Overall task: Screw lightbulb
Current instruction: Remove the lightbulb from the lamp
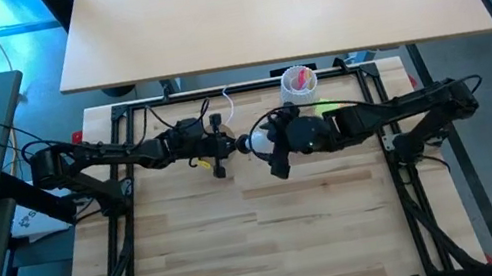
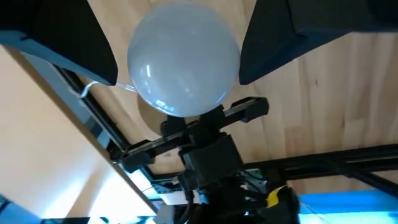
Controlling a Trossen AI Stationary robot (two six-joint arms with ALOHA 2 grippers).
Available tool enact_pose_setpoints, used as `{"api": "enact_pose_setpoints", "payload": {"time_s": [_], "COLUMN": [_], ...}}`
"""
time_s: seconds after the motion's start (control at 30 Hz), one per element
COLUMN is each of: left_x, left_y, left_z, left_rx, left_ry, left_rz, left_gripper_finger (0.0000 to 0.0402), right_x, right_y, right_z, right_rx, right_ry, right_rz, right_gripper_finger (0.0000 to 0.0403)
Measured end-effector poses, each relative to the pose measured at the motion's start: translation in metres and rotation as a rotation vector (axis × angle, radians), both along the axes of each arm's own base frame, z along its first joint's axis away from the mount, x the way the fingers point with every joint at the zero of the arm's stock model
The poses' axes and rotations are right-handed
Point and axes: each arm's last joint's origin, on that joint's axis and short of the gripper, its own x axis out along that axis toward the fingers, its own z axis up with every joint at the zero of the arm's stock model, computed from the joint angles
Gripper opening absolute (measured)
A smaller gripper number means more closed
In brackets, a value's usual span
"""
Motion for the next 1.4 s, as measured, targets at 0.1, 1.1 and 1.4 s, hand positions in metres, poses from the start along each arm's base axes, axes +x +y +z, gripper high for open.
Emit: {"api": "enact_pose_setpoints", "payload": {"time_s": [0.1, 1.1, 1.4], "left_x": [0.0, -0.001, -0.001], "left_y": [0.0, -0.004, -0.004], "left_z": [0.0, -0.004, -0.004], "left_rx": [0.0, 0.0, -0.002], "left_ry": [0.001, 0.041, 0.047], "left_rz": [-0.003, -0.05, -0.042], "left_gripper_finger": [0.0021, 0.0021, 0.0021], "right_x": [0.0, -0.006, -0.018], "right_y": [-0.002, 0.024, 0.032], "right_z": [0.0, -0.002, 0.021], "right_rx": [-0.006, -0.719, -0.331], "right_ry": [0.012, 0.327, 0.135], "right_rz": [0.033, 0.574, 0.273], "right_gripper_finger": [0.0324, 0.0312, 0.0312]}}
